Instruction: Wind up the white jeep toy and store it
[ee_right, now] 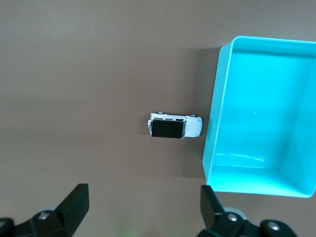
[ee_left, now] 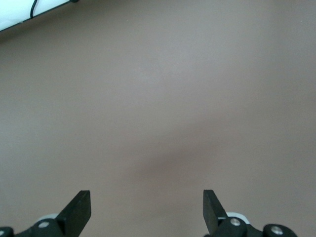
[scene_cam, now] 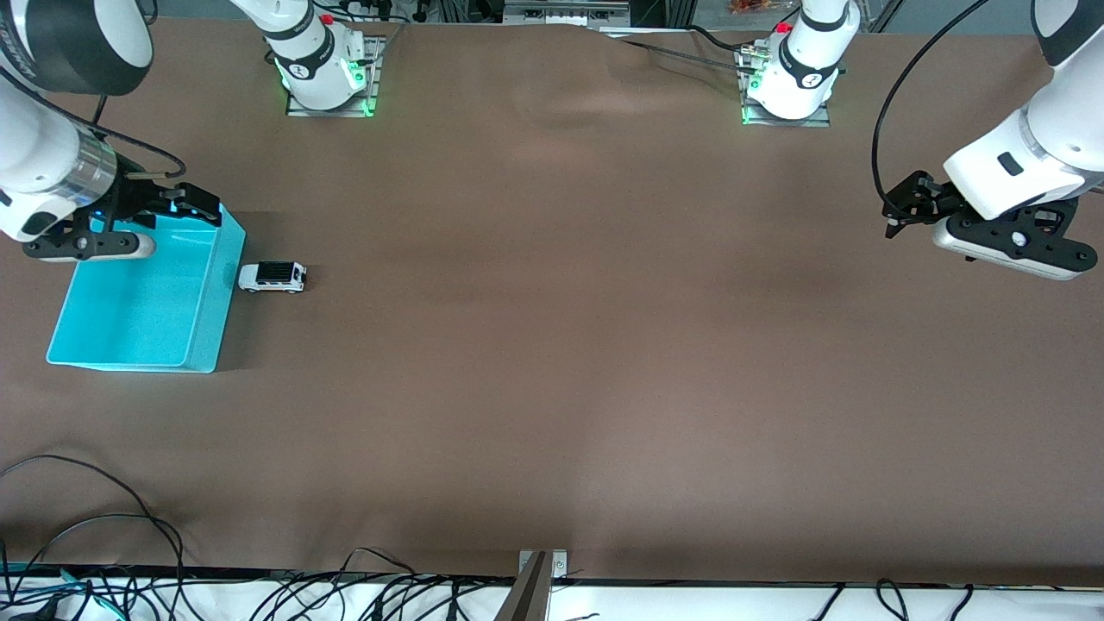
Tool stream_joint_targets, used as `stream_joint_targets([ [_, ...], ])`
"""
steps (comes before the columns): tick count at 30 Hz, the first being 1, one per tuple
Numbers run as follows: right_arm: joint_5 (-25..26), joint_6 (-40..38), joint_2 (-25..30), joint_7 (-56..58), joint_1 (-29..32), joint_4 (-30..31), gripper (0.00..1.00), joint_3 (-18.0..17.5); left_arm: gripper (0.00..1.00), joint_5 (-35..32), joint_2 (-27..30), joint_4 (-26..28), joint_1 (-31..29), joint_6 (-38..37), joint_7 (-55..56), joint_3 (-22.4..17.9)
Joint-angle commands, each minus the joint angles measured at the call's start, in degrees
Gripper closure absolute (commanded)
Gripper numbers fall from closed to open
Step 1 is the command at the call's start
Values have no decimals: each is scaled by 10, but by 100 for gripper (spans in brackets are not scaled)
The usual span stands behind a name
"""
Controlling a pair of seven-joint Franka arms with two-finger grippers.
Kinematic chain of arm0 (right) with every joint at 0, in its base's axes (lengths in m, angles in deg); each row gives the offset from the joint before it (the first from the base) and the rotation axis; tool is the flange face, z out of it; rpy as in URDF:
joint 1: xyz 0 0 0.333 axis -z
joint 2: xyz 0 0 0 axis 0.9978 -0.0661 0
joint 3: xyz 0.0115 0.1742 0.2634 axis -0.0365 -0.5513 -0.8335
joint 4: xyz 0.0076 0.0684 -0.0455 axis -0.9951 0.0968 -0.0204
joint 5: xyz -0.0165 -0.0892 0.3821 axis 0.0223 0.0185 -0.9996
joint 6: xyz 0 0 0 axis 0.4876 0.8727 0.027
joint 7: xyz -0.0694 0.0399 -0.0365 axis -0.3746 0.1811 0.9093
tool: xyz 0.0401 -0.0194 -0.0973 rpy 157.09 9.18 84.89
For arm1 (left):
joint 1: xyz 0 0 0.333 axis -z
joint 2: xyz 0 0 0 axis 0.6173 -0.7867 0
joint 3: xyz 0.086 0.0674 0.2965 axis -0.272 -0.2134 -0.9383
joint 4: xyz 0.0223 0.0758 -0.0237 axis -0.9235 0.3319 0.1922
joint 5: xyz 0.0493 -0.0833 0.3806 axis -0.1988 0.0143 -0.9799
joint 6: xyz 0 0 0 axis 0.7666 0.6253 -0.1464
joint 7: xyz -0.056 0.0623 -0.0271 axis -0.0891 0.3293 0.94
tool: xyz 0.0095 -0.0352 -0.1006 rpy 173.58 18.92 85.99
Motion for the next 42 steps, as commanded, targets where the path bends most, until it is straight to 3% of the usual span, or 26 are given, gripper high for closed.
stream_joint_targets([
  [1,0,47,25,-1,1,59,0,-2,0,12,17,-2,22,-5,8,-17],
  [4,-1,74,25,0,1,81,0,-2,0,15,42,15,29,-6,10,-29],
  [10,0,134,25,0,1,131,0,-2,0,49,49,22,68,-6,6,-102],
  [17,0,177,24,0,1,164,0,-2,0,63,59,30,69,0,5,-117],
  [26,0,244,21,1,1,212,0,-2,0,69,112,86,74,2,-10,-140],
  [42,0,303,-27,-4,4,252,0,0,0,44,97,73,113,2,-1,-150],
])
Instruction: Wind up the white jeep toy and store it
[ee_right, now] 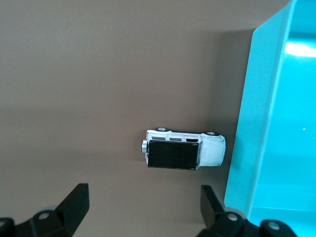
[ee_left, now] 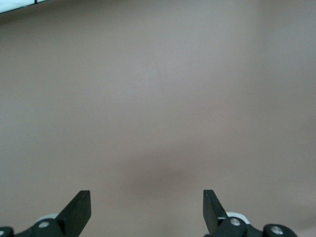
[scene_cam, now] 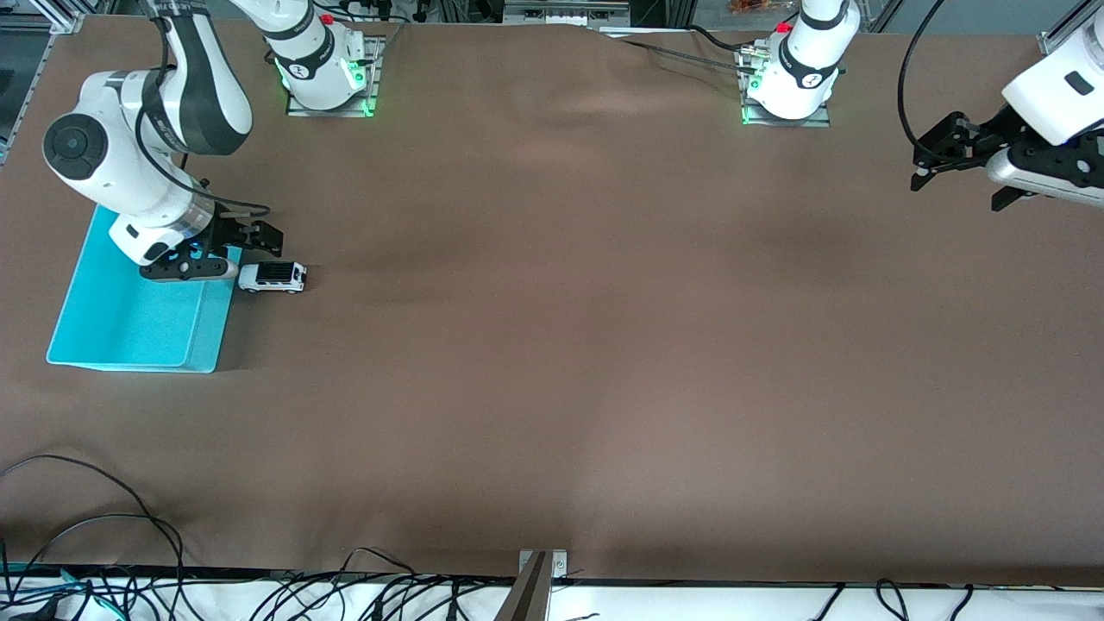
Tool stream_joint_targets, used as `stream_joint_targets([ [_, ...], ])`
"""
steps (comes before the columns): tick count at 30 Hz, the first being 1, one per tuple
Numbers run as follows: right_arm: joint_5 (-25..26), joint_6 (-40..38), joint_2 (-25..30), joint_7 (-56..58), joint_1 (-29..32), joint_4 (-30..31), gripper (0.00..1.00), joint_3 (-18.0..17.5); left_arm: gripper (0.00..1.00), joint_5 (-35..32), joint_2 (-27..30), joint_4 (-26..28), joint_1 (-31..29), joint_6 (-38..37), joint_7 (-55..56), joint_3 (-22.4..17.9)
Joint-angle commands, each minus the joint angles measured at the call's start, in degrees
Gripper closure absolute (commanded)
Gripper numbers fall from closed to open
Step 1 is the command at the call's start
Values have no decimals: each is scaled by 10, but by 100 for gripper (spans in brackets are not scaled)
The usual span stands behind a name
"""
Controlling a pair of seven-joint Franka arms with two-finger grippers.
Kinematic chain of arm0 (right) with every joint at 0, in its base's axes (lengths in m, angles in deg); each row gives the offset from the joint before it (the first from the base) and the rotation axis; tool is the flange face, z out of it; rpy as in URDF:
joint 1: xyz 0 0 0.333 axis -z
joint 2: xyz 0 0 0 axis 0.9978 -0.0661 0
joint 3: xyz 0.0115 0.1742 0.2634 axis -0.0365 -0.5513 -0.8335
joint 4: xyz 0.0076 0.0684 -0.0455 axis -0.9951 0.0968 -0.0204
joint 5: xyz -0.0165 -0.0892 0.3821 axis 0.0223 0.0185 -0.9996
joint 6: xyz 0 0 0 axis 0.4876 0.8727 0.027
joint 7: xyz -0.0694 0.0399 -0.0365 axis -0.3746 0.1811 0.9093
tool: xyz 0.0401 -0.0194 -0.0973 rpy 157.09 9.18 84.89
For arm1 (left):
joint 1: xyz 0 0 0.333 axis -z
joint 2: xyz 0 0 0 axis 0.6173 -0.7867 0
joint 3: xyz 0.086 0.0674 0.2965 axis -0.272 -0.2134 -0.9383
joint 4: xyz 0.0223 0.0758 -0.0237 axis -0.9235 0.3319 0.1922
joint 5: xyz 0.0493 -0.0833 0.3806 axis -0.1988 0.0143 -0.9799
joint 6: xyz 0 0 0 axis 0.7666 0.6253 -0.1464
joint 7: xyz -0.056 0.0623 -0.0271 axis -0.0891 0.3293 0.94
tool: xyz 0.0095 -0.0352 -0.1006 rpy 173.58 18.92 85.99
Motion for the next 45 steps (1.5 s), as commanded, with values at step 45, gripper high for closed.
stream_joint_targets([
  [45,4,207,-80,-554,27,90,0,21,0,11,-38,-41,-47,-38,37,30],
])
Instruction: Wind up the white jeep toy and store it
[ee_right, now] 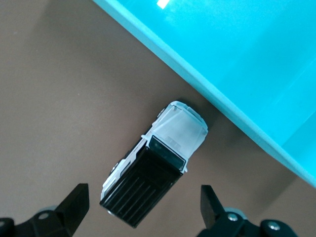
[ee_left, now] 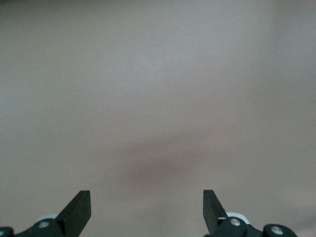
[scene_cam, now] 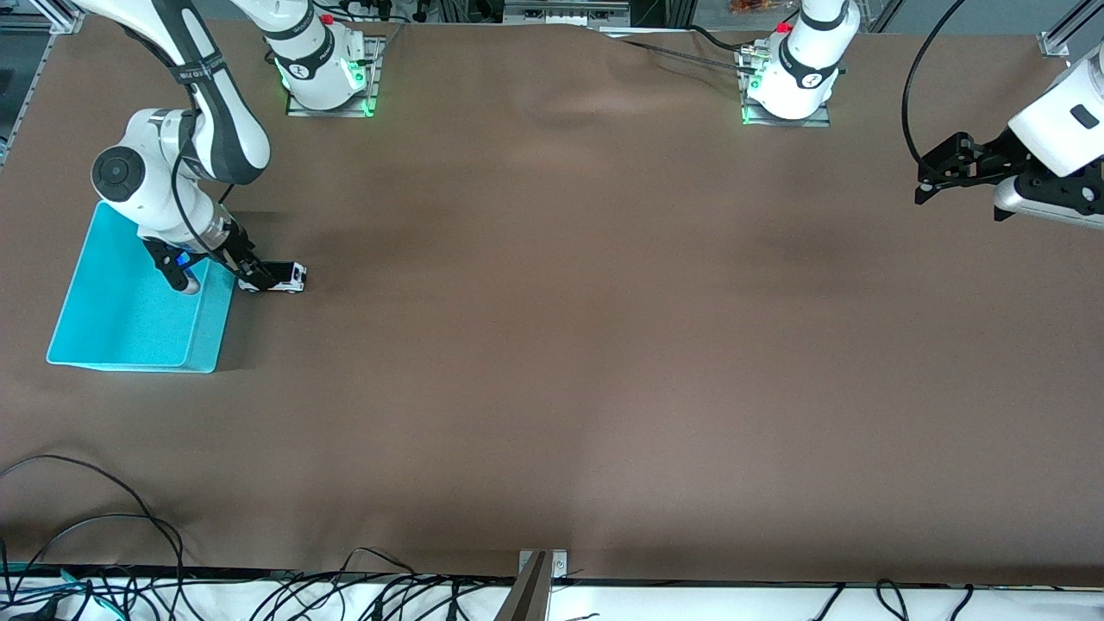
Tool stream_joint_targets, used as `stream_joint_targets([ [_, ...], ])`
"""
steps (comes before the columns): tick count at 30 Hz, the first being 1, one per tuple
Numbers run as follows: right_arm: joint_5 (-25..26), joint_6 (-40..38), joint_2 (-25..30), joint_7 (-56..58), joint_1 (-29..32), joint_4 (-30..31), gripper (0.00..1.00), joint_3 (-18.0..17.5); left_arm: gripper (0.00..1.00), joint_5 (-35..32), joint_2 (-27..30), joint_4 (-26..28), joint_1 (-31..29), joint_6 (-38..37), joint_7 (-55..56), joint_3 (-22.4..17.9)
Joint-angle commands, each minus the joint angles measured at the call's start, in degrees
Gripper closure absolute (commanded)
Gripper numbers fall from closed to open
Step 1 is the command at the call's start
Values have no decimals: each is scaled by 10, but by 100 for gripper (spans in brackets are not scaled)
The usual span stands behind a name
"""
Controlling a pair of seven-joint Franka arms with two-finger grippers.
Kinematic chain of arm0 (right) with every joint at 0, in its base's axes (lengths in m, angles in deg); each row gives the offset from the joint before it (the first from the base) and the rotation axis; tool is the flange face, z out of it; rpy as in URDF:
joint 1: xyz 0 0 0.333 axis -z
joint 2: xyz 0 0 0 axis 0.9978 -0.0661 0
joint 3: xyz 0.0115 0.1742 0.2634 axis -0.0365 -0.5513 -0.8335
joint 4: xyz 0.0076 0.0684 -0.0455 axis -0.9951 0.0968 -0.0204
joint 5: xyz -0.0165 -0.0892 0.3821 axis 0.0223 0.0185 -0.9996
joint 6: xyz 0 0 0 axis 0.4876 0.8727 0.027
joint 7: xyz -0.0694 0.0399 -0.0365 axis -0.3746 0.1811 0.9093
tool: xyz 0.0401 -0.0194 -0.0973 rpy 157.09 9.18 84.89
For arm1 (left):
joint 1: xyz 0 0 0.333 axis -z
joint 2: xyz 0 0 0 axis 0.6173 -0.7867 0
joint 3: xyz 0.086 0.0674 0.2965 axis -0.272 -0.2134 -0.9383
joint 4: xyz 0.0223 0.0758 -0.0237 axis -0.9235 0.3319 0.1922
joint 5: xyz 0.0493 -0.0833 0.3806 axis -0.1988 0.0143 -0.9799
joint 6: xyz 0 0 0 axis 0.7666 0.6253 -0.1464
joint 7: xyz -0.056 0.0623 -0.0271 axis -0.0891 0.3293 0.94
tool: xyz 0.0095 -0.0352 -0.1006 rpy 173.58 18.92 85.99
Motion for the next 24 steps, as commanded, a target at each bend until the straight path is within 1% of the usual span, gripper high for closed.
stream_joint_targets([
  [1,4,19,-5,-59,4,6,0,-3,0,11,-4,-10,-9,-15,15,9],
  [6,10,46,-14,-134,3,6,0,-3,0,7,-1,-10,-7,-15,23,12],
  [8,16,46,-17,-143,2,6,0,-4,0,7,3,-8,-8,-16,25,17],
  [12,20,46,-18,-158,2,10,0,-4,0,7,-1,-14,-7,-41,27,20],
  [18,20,46,-19,-212,0,22,0,-5,0,7,-4,-15,3,-40,64,25],
  [24,22,46,-24,-215,0,26,0,-5,0,-9,-4,-15,3,-44,71,25],
])
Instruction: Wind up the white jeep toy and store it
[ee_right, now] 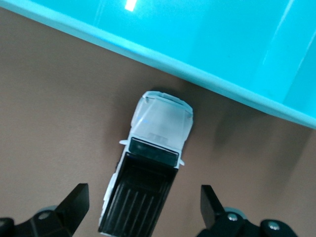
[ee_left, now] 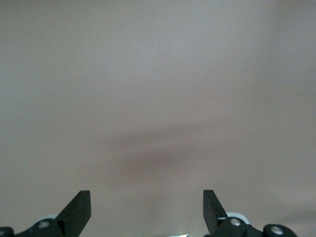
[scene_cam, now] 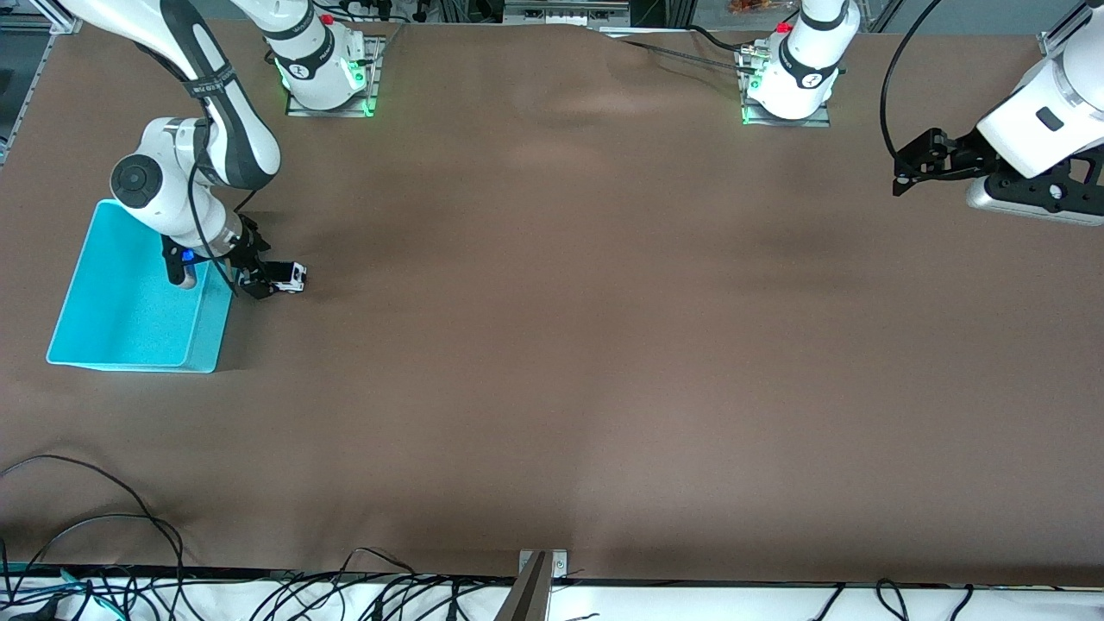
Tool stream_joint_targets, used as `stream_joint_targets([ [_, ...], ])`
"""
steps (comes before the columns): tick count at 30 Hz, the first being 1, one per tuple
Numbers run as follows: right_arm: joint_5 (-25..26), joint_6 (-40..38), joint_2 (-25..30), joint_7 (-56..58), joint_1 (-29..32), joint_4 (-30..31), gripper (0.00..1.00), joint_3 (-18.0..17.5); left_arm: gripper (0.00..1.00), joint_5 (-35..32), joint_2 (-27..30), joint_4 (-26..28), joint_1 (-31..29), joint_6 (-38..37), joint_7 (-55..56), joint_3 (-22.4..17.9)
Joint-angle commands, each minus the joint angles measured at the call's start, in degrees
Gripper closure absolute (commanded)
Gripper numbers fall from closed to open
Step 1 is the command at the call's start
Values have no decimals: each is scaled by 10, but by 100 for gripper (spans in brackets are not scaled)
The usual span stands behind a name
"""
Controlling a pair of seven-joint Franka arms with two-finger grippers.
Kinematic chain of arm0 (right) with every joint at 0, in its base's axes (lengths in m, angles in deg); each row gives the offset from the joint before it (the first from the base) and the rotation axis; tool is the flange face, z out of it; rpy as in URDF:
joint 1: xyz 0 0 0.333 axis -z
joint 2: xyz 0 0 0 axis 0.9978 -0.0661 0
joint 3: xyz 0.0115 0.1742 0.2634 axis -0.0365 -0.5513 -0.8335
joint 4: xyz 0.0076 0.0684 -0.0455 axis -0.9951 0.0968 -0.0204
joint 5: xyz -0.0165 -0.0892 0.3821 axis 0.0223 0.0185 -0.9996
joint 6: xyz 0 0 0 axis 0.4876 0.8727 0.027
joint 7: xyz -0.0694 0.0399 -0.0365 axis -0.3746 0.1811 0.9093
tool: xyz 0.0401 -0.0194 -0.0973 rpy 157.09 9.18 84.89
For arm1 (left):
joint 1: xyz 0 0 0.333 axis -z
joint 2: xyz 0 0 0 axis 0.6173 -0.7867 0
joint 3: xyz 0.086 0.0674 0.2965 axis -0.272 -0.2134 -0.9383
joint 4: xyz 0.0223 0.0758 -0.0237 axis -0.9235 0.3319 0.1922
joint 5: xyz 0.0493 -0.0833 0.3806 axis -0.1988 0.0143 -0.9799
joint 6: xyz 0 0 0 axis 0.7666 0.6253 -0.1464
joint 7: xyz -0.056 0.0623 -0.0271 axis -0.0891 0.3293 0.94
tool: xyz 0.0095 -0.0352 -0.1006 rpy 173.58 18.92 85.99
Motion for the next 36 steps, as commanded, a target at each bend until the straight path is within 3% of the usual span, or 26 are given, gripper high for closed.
stream_joint_targets([
  [1,16,13,-1,-25,1,14,0,-3,0,-12,-4,-15,1,-14,15,2],
  [15,33,22,-18,-25,1,13,1,-2,0,-30,-8,-21,-19,-15,13,3],
  [19,33,27,-20,-26,2,13,24,-2,0,-32,-5,-22,-22,-18,15,3],
  [24,32,27,-23,-28,2,13,76,-2,0,-31,-5,-27,-23,-28,16,3],
  [27,32,28,-23,-29,1,13,100,-2,0,-29,-5,-36,-22,-34,18,4],
  [36,33,26,-10,-50,1,11,100,-2,0,-28,-4,-46,-21,-36,15,8],
])
